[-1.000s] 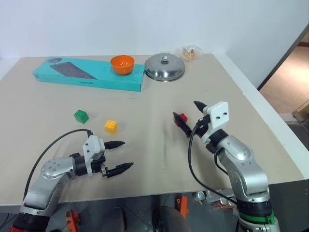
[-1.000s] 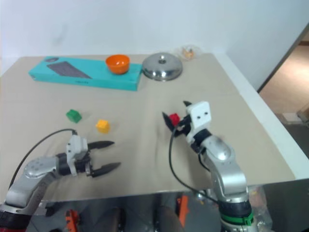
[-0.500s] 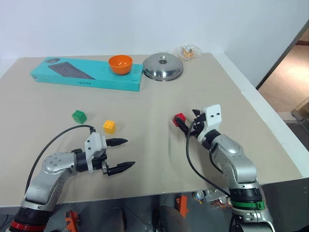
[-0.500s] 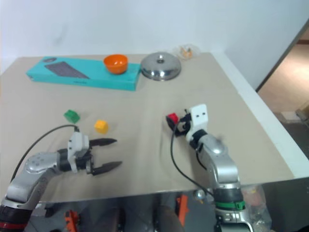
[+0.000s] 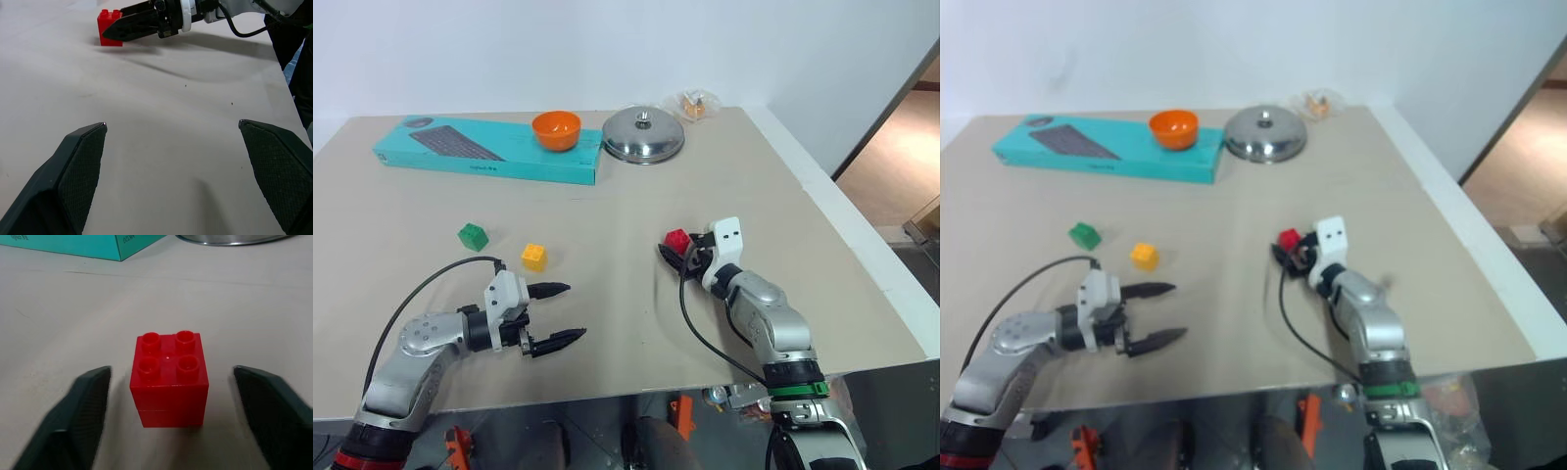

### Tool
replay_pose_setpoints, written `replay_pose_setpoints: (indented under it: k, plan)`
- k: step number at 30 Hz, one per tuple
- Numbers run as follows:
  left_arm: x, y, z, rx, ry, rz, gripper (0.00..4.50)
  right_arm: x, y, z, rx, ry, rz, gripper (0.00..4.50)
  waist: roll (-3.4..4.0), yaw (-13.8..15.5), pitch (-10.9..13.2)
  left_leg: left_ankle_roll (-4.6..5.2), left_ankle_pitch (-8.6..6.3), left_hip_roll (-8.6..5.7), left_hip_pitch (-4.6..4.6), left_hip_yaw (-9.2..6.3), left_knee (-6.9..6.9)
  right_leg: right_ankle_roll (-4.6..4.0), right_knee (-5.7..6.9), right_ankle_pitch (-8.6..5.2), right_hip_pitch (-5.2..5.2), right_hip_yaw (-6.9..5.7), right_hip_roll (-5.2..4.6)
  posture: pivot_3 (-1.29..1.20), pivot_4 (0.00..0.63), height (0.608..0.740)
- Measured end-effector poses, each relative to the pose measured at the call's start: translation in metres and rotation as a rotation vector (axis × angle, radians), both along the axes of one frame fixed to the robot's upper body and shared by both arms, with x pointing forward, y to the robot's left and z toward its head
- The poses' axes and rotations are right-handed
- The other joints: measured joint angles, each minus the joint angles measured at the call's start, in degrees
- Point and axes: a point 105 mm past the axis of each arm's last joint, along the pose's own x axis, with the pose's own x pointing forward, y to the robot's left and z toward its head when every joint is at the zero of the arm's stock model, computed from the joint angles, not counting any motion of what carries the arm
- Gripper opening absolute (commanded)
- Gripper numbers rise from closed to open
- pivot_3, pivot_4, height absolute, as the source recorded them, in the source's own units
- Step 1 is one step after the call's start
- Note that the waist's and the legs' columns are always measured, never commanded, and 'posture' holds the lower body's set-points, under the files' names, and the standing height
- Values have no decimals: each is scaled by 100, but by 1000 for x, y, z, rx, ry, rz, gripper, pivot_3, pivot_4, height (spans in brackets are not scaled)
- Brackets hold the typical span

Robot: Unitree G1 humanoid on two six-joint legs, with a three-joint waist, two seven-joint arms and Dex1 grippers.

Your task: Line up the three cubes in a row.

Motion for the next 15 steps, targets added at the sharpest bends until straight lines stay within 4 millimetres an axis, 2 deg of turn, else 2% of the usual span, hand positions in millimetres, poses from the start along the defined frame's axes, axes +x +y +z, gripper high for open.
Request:
replay_pose_setpoints:
  k: [5,10,15]
  plan:
    - [1,0,0,-6,-2,14,4500,4,0,4,-2,-13,-1,1255,0,0,0,0,0,2,0,0,0,0,0,0,0,1,-1,0,150,740]
    - [5,-1,1,-29,-8,49,4500,1,1,7,-30,-33,25,1260,0,1,0,0,0,2,-1,1,0,0,0,0,-1,3,-2,0,150,740]
    - [13,10,3,-46,-16,162,4500,-25,25,25,-155,-97,286,1260,1,-4,1,1,-1,8,3,1,-2,1,0,0,-3,7,4,0,150,740]
